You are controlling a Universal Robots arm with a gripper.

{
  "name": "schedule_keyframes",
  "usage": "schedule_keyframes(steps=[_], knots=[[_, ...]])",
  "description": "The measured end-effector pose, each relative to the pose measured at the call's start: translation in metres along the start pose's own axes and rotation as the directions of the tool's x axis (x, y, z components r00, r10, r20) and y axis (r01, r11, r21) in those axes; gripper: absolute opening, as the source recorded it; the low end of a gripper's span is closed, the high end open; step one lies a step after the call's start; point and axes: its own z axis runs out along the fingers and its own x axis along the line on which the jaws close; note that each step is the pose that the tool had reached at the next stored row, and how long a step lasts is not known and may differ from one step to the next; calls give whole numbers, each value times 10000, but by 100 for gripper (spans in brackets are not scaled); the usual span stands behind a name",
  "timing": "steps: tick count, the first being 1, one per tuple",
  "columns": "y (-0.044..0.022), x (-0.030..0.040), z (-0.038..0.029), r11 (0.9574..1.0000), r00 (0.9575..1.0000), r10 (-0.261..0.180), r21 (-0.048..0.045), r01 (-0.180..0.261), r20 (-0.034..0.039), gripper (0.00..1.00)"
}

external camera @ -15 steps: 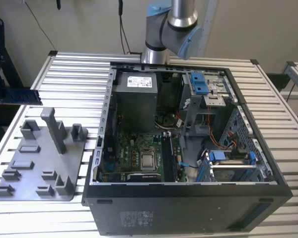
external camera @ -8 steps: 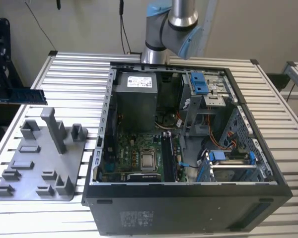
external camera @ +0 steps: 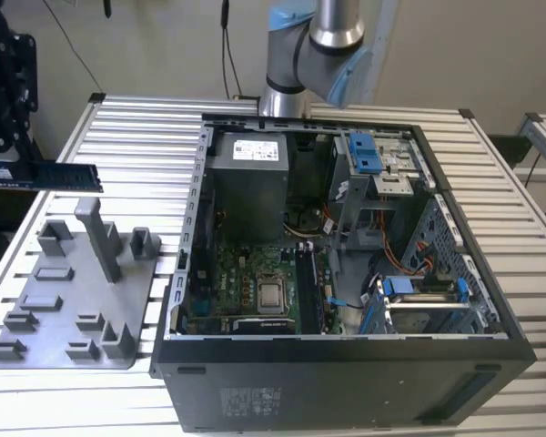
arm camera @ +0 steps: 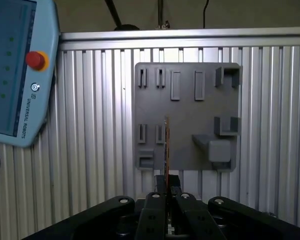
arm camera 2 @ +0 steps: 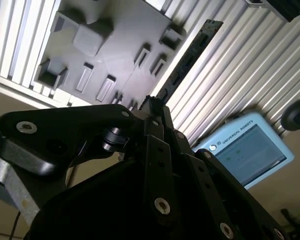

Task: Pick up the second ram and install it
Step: 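Pick up the second ram and move it above second insertion slot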

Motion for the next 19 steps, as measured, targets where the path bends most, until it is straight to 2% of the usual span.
schedule_keyframes(steps=[10,19], knots=[[-276,-7,-4,10000,10000,0,-19,0,-1,14],[-495,-13,-6,10000,10000,-1,-30,1,-1,14]])
